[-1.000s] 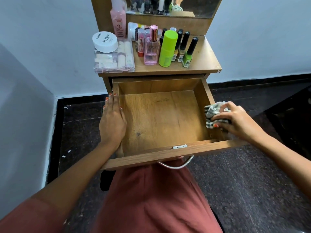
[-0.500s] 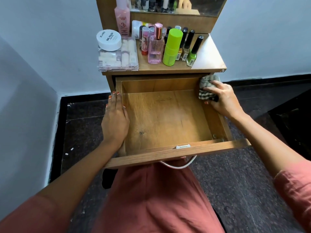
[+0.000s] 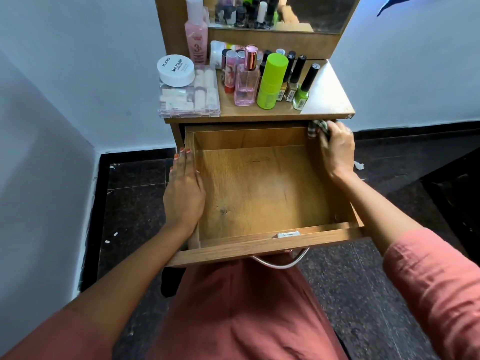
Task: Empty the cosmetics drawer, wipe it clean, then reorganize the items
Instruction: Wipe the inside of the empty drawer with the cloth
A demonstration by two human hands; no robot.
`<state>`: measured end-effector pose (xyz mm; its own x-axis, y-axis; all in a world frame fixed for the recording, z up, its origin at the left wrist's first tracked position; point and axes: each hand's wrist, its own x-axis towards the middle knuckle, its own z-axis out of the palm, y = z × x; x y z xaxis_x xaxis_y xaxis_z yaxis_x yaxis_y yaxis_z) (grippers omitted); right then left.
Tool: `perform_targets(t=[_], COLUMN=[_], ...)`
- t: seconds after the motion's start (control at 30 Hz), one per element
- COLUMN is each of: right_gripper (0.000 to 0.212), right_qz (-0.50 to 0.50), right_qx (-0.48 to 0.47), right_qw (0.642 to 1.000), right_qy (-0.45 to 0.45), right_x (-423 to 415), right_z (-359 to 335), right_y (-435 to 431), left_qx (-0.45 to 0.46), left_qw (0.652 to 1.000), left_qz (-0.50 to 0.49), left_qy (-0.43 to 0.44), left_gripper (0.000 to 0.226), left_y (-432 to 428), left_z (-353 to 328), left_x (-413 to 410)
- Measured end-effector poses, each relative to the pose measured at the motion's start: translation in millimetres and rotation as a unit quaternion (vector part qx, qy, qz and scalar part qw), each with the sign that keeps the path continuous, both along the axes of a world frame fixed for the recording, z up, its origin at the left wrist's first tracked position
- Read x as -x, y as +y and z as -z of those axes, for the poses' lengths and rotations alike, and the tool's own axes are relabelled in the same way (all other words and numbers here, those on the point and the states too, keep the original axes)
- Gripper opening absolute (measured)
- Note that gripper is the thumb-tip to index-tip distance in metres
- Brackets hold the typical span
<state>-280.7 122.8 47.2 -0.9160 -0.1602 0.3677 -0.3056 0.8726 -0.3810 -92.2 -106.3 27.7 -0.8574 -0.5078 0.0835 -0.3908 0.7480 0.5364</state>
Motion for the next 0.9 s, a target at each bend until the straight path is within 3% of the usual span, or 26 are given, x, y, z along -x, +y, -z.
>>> perform_targets(t=[0.17,0.37,0.53,0.77,0.9], right_gripper=[0.027,0.025,0.012,0.044,0.037], right_qz=[-0.007,-0.063,-0.146,-0.149,-0.16], right_qx=[-0.105,-0.085,-0.085,-0.053,-0.064], right_qw=[0.994,0.994,0.986,0.987,0.984], right_qy=[0.039,-0.021,0.015,-0.035,-0.039], right_x=[-4,-28,-55,-51,-58], right_z=[7,8,10,12,7], right_y=[-24,-92,-145,-121,-140], left_qx=[-0.009,-0.014,-0.007,-0.016,-0.025], left_qw=[1.0,1.0,1.0,1.0,1.0], left_qz=[-0.009,-0.007,-0.008,-0.002,-0.008], left_qy=[0.0,0.005,0.002,0.01,0.011], left_gripper=[0.046,0.046,0.046,0.046,0.046], left_y=[-3,-1,-4,-1,-1], left_z=[0,0,0,-1,2], left_x=[1,1,0,2,0])
